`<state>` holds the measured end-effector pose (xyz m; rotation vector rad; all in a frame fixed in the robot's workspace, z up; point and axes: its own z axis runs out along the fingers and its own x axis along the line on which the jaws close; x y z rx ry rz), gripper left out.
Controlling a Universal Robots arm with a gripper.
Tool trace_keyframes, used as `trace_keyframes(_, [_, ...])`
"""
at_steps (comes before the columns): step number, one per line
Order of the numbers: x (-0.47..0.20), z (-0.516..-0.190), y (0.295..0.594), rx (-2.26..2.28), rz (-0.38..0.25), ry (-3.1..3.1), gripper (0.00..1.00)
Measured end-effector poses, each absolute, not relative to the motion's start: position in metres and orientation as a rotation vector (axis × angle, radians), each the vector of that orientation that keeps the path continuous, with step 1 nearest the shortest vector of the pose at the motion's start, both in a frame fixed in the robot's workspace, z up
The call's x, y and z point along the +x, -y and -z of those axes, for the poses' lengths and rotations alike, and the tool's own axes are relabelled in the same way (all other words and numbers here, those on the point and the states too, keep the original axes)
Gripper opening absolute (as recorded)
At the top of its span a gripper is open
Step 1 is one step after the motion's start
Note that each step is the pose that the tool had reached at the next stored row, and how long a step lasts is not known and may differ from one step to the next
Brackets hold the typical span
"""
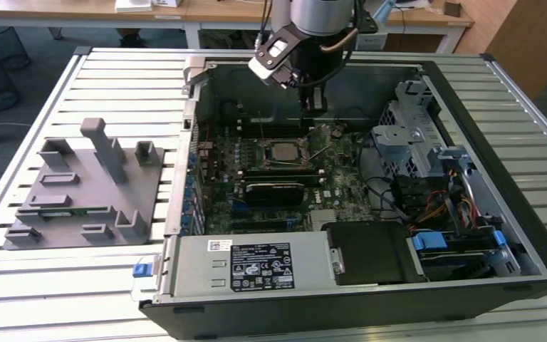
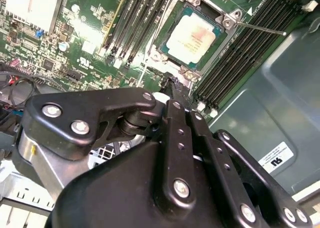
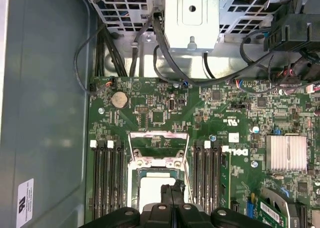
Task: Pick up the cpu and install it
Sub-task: 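Close the cpu cover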
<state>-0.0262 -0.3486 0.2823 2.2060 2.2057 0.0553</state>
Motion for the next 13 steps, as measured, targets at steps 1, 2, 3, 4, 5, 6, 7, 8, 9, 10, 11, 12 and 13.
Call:
trace_keyframes(1, [-0.024,-0.282,0.349,2.206,-0.055,-2.206,0.11])
trace_keyframes(2, [-0.023,-0.282,0.349,2.206,-0.055,-2.206,0.11])
trace_keyframes(3, [-0.022,-0.282,0.349,2.206,-0.055,-2.206,0.11])
trace_keyframes(4, [-0.021,-0.282,0.349,2.206,-0.056,-2.206,0.11])
trace_keyframes(5, [-0.02,-0.282,0.349,2.206,-0.055,-2.206,0.11])
trace_keyframes(6, [-0.019,-0.282,0.349,2.206,-0.055,-2.206,0.11])
trace_keyframes(7, [-0.018,-0.282,0.349,2.206,-0.055,-2.206,0.11])
trace_keyframes(8, [-0.017,-0.282,0.349,2.206,-0.055,-2.206,0.11])
trace_keyframes(9, [-0.017,-0.281,0.349,2.206,-0.055,-2.206,0.11])
trace_keyframes(10, [-0.016,-0.281,0.349,2.206,-0.055,-2.206,0.11])
trace_keyframes(11, [-0.015,-0.281,0.349,2.206,-0.055,-2.206,0.11])
trace_keyframes(12, [-0.014,-0.281,0.349,2.206,-0.055,-2.206,0.11])
trace_keyframes(13, [-0.014,-0.281,0.349,2.206,-0.055,-2.206,0.11])
